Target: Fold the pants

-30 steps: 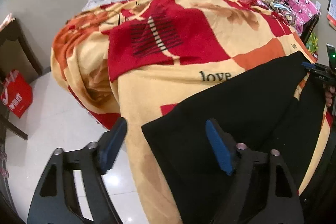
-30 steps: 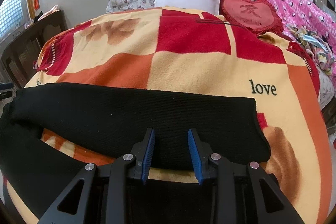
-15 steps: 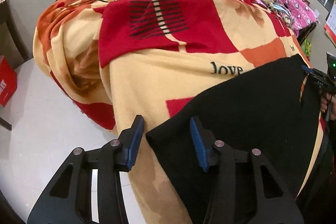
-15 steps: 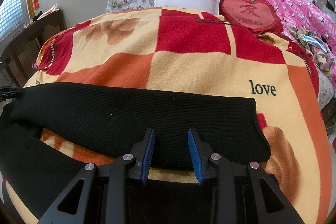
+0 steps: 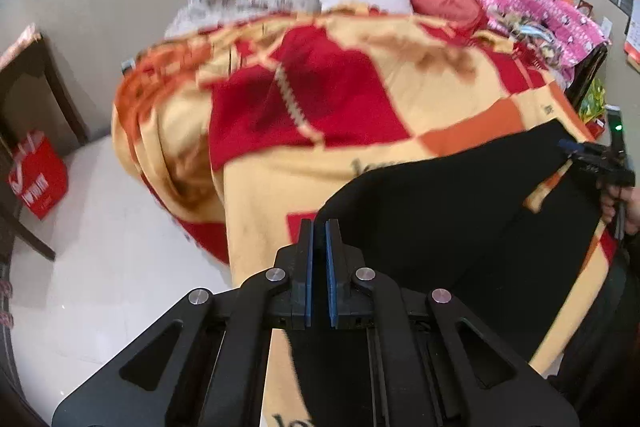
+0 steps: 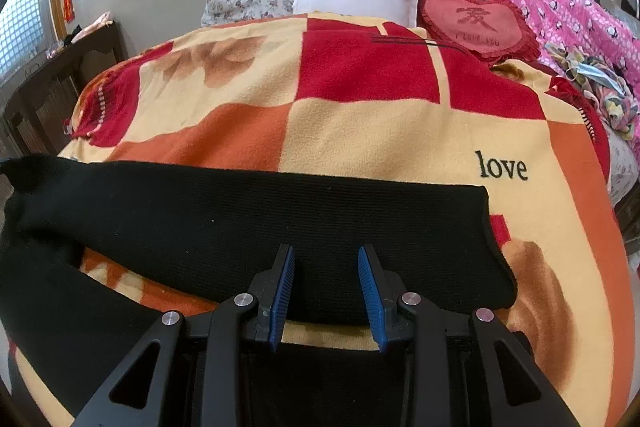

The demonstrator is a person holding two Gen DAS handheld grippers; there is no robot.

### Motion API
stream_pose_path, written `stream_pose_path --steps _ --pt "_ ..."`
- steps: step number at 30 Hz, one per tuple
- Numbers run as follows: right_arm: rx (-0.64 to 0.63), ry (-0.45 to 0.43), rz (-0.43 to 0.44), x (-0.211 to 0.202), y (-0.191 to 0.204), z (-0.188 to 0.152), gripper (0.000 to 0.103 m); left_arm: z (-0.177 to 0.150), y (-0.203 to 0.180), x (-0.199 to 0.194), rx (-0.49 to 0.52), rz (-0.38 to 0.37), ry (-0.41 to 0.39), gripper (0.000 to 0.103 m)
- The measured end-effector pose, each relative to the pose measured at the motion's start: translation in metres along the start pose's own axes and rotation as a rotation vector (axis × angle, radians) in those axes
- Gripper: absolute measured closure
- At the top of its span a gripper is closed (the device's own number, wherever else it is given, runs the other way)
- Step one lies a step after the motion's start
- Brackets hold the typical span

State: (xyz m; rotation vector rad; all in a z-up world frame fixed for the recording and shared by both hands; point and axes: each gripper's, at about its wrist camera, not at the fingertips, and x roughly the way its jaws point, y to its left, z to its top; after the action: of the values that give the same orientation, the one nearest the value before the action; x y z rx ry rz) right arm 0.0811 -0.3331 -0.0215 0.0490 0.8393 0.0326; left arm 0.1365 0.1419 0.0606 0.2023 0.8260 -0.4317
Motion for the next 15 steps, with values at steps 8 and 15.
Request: stream_pose_path --steps 8,15 --pt "0.225 0.066 0.154 -0.044 -0.076 0.059 0.069 0.01 -0.021 -0.035 -0.08 0.06 -0.048 0.099" --pt "0.38 0.285 0.181 -0.001 -0.131 0.066 0.069 0.0 -0.021 -0.041 -0.266 0.024 -0.096 0.099"
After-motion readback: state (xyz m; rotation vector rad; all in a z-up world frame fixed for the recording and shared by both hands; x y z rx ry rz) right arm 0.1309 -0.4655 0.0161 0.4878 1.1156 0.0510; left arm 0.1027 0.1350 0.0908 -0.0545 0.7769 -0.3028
